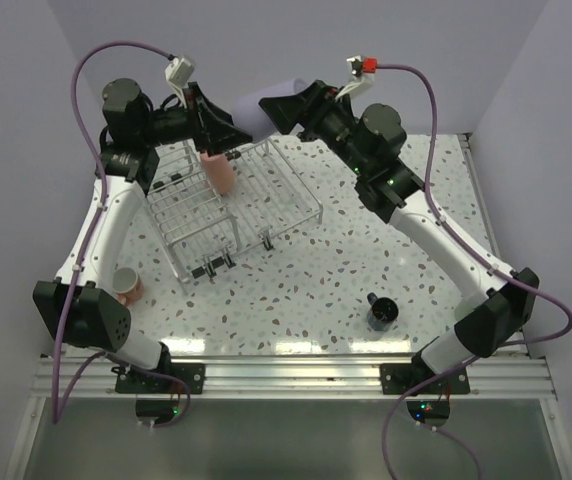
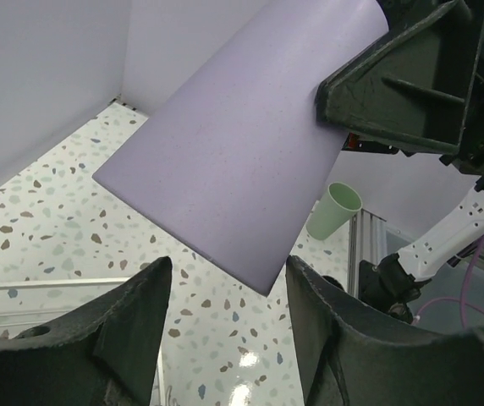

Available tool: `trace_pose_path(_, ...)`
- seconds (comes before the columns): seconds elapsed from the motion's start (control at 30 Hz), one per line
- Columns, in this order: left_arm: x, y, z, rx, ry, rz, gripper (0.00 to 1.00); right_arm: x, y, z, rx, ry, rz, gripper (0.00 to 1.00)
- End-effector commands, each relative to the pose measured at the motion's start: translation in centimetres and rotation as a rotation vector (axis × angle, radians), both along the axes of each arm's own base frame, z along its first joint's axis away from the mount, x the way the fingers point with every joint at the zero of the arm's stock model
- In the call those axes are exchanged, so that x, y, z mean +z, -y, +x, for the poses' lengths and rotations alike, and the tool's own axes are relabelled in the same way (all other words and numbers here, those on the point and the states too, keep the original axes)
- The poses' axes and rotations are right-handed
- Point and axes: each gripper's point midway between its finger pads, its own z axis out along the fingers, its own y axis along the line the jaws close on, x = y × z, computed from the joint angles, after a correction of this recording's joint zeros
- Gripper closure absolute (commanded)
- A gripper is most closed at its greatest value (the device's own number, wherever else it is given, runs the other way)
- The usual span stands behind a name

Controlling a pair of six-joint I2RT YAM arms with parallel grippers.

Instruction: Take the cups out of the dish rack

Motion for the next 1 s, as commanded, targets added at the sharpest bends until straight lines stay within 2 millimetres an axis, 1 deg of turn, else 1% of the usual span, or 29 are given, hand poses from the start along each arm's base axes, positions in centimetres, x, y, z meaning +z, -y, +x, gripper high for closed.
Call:
trace_pose_path(0.0, 3.6, 0.5, -1.1, -0.053, 0.103, -0.043, 0.41, 3.9, 1.0, -1.7, 0.009, 0.087, 0.063, 1.0)
trace_pose_path(0.03, 4.5, 0.6, -1.3, -0.068, 0.111, -0.072, 0.43, 3.7, 0.7, -1.7, 0.027, 0.08, 0.066, 1.0)
trace_pose_path(0.07, 4.9, 0.7, -1.4, -0.079, 0.114, -0.085, 0.44, 3.1, -0.1, -1.7, 0.062, 0.06, 0.072, 1.0)
trace_pose_path(0.1, 5.3, 0.8, -1.7, -0.093, 0.12, -0.095, 0.45, 2.8, -0.4, -1.7, 0.075, 0.052, 0.073, 1.0)
trace_pose_path(0.17, 6.0, 1.2, -2.1, -0.113, 0.138, -0.114, 0.52, 1.8, -1.1, -1.5, 0.099, 0.024, 0.077, 1.0)
trace_pose_path(0.2, 6.0, 1.4, -2.2, -0.119, 0.141, -0.116, 0.61, 1.5, -1.2, -1.4, 0.104, 0.018, 0.074, 1.0)
trace_pose_path(0.27, 6.1, 1.7, -2.5, -0.129, 0.141, -0.118, 0.74, 0.7, -1.6, -1.2, 0.114, 0.002, 0.063, 1.0)
trace_pose_path(0.3, 5.9, 1.7, -2.3, -0.128, 0.135, -0.121, 0.88, 0.4, -1.8, -1.2, 0.126, -0.003, 0.054, 1.0)
trace_pose_path(0.33, 6.0, 1.7, -2.4, -0.13, 0.129, -0.125, 0.95, -0.1, -1.9, -1.2, 0.129, -0.009, 0.036, 1.0)
trace_pose_path(0.37, 6.0, 1.7, -2.4, -0.128, 0.127, -0.125, 1.0, -0.6, -2.0, -1.2, 0.133, -0.018, 0.022, 1.0)
trace_pose_path(0.4, 6.0, 1.7, -2.4, -0.126, 0.123, -0.125, 1.0, -1.0, -2.0, -1.3, 0.135, -0.025, 0.007, 1.0)
trace_pose_path(0.43, 5.9, 1.7, -2.3, -0.123, 0.131, -0.118, 1.0, -2.2, -1.9, -1.2, 0.128, -0.043, -0.034, 1.0)
trace_pose_path(0.47, 5.8, 1.7, -2.2, -0.12, 0.133, -0.111, 1.0, -2.6, -1.7, -1.2, 0.118, -0.052, -0.055, 1.0)
trace_pose_path(0.5, 5.2, 1.7, -2.0, -0.109, 0.131, -0.09, 1.0, -3.0, -1.3, -1.2, 0.097, -0.061, -0.075, 0.85)
trace_pose_path(0.53, 4.8, 1.6, -1.8, -0.102, 0.131, -0.074, 1.0, -4.2, -1.0, -1.3, 0.083, -0.097, -0.115, 0.69)
trace_pose_path(0.57, 4.2, 1.6, -1.4, -0.091, 0.128, -0.054, 1.0, -4.8, -0.5, -1.1, 0.058, -0.101, -0.149, 0.55)
trace_pose_path(0.6, 3.0, 1.4, -1.0, -0.061, 0.059, -0.025, 1.0, -5.1, 0.1, -0.9, 0.032, -0.109, -0.168, 0.44)
trace_pose_path(0.63, 2.1, 1.2, -0.4, -0.039, 0.11, 0.025, 1.0, -5.8, 1.0, -0.9, 0.006, -0.128, -0.209, 0.35)
trace_pose_path(0.67, 1.3, 0.9, 0.5, 0.002, 0.101, 0.053, 1.0, -6.0, 1.4, -0.9, -0.002, -0.13, -0.223, 0.31)
trace_pose_path(0.7, 0.3, 0.7, 0.6, 0.011, 0.092, 0.087, 1.0, -5.9, 2.0, -0.8, -0.015, -0.131, -0.233, 0.28)
trace_pose_path(0.73, -0.1, 0.7, 0.7, 0.016, 0.091, 0.099, 1.0, -6.2, 2.3, -0.8, -0.02, -0.135, -0.256, 0.22)
trace_pose_path(0.8, -0.8, 0.6, 0.7, 0.016, 0.084, 0.117, 1.0, -6.5, 3.0, -0.6, -0.035, -0.142, -0.277, 0.15)
trace_pose_path(0.87, -1.2, 0.3, 1.1, 0.034, 0.102, 0.142, 1.0, -6.9, 3.7, -0.4, -0.056, -0.156, -0.307, 0.05)
trace_pose_path(0.9, -1.8, 0.2, 1.1, 0.036, 0.082, 0.159, 1.0, -6.9, 4.1, -0.3, -0.067, -0.159, -0.315, 0.05)
trace_pose_path(0.97, -2.5, 0.0, 1.4, 0.041, 0.107, 0.193, 1.0, -7.1, 4.7, -0.2, -0.081, -0.155, -0.34, 0.04)
